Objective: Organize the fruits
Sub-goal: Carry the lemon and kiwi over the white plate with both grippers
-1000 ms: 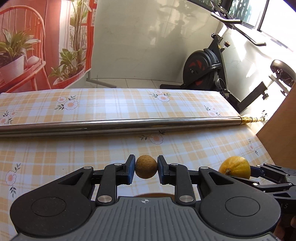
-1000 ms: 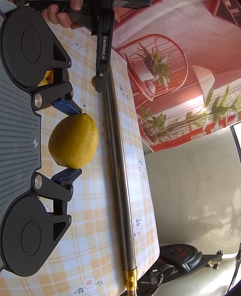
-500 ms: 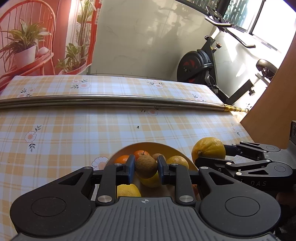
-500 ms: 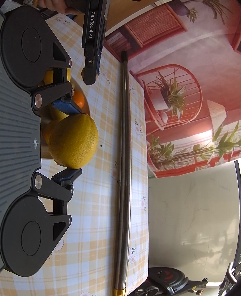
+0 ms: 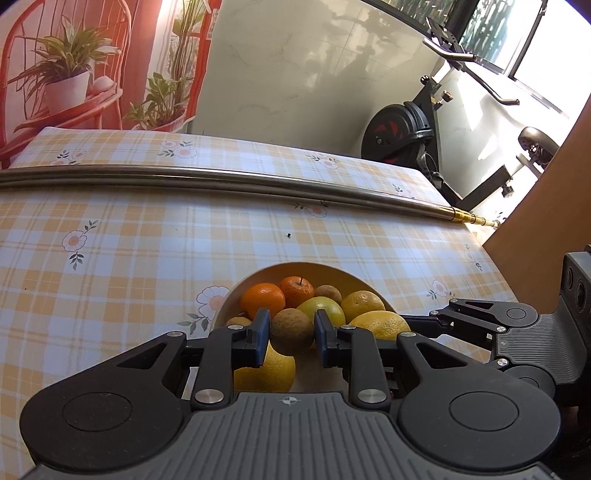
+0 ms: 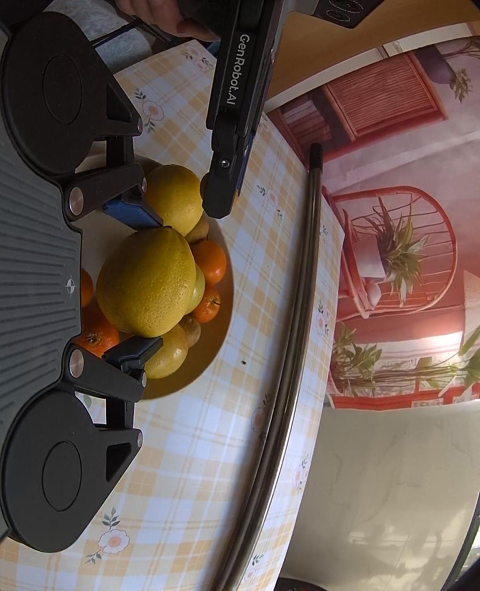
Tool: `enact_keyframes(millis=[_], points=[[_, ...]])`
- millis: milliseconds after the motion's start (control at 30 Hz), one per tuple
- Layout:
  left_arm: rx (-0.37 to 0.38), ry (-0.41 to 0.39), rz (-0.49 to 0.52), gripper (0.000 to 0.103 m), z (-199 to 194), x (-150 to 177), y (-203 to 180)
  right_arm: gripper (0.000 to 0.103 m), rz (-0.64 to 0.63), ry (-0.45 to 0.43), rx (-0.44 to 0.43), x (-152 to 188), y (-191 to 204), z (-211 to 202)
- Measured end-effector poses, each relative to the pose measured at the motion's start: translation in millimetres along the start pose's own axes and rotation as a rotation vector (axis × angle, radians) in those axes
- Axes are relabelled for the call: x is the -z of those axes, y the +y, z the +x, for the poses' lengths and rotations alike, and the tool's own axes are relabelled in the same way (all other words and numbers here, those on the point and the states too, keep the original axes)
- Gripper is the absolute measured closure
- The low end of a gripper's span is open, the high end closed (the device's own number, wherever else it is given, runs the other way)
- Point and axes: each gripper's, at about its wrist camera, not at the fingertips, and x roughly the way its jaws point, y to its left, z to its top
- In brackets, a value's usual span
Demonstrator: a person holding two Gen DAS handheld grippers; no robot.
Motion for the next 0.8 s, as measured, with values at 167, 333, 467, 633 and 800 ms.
enact_keyframes(millis=[167,333,467,633,800], points=[[-0.002,0.005,-0.007,0.076,0.9,2.1,-0.1,0.045,-0.014,0.038,-0.014,1.8,7.6,10.7],[-0.002,0.01,-0.004,0.076,3.4,1.3,-1.6,0.045,-0.011,0.046,-0.016,2.9,5.4,11.9],[-0.002,0.007,-0.002,0.076,4.0,0.0,-3.2,0.045,-0.007,0.048,-0.015,2.4,2.8,12.1],[-0.001,0.012,0.003,0.076,4.9,0.5,-5.2,0.046,-0.001,0.041,-0.028,1.3,2.7,9.6],[0.002,0.021,0.011,0.076,6.9,1.6,-6.9,0.046,-0.006,0.03,-0.032,2.0,4.3,4.9]])
